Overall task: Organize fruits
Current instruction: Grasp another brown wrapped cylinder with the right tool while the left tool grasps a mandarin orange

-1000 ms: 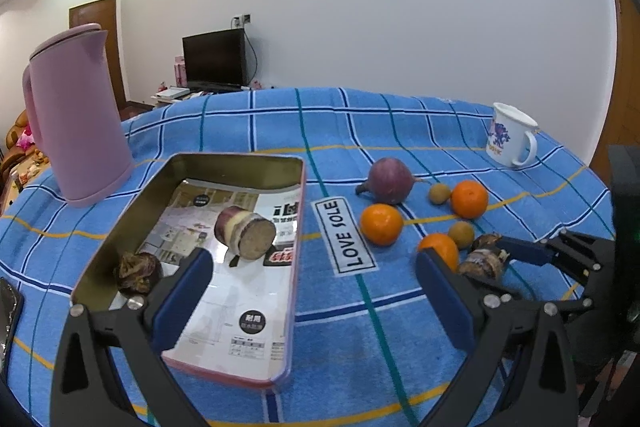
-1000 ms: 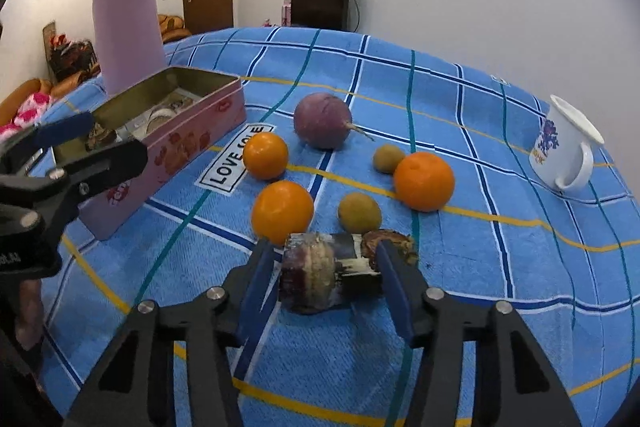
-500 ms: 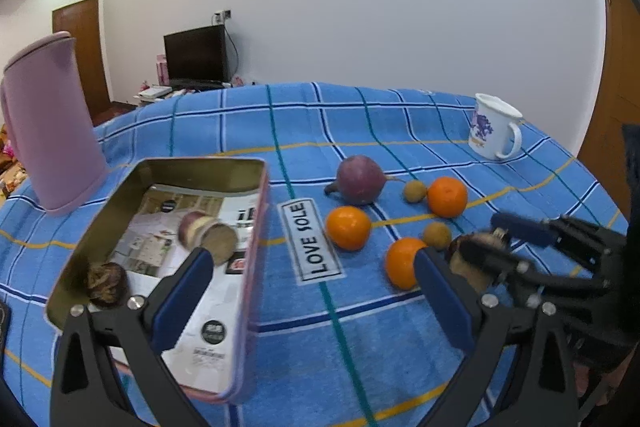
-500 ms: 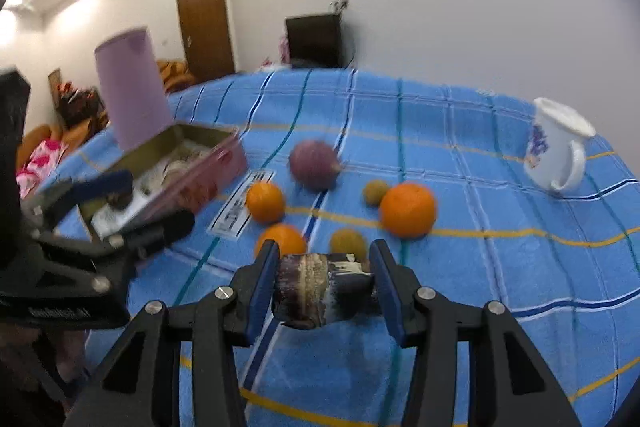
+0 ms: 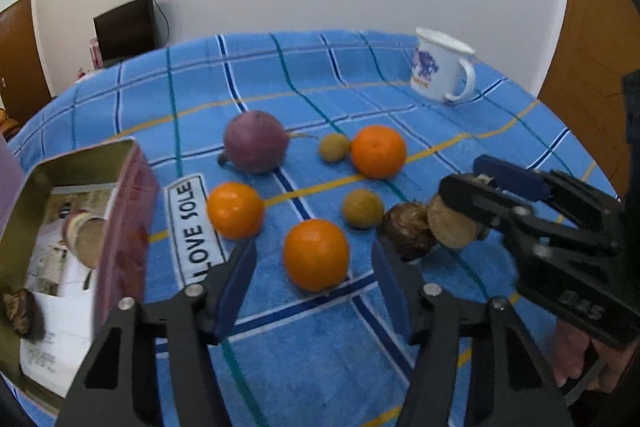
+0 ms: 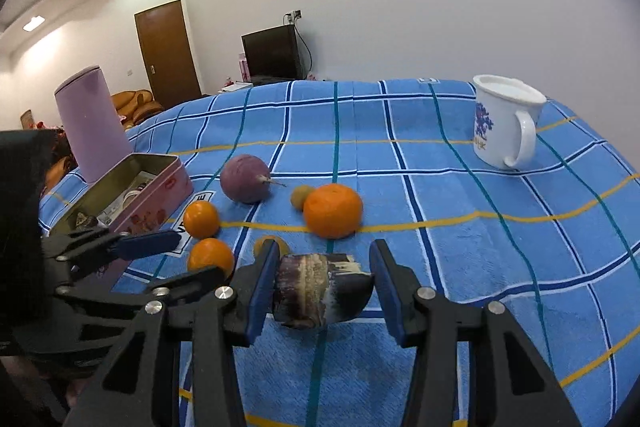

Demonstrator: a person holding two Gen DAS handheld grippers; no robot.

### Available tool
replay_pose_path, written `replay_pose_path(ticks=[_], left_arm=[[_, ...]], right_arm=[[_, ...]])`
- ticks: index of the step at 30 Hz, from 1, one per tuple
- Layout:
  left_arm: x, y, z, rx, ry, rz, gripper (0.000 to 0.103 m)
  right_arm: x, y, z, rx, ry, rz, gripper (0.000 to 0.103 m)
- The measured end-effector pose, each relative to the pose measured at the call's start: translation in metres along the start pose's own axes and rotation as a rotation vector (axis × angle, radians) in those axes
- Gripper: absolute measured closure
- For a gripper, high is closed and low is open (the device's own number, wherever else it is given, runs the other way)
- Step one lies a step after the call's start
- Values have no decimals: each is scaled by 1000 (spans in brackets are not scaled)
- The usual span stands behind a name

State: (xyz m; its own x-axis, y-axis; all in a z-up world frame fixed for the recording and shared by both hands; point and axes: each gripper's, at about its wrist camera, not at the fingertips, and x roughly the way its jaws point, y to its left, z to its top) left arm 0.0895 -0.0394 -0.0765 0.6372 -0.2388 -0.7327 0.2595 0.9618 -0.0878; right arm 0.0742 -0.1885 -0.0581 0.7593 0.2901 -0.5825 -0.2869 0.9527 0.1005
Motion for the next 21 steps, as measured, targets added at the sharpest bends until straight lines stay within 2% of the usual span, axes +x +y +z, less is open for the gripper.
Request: replay_pose_path(ticks=[3,4,5,6,10,21], left_arm=[[14,6,3,-41,46,-37,46],[19,8,2,-52,55,-36,54],[20,9,2,-58,54,-38,56],[18,10,3,-62,45,-53,66],[16,13,2,-74,29,-60,66],[-13,18,-1,-81,-112,-26,66]], right_arm=[[0,2,0,-6,-4,1,54],[1,1,0,-3,0,4,54],[1,0,0,1,1,6,54],[2,-1,0,7,2,10,54],[2,0,0,4,1,11,54],[-9,4,-1,-20,-51,16,54]])
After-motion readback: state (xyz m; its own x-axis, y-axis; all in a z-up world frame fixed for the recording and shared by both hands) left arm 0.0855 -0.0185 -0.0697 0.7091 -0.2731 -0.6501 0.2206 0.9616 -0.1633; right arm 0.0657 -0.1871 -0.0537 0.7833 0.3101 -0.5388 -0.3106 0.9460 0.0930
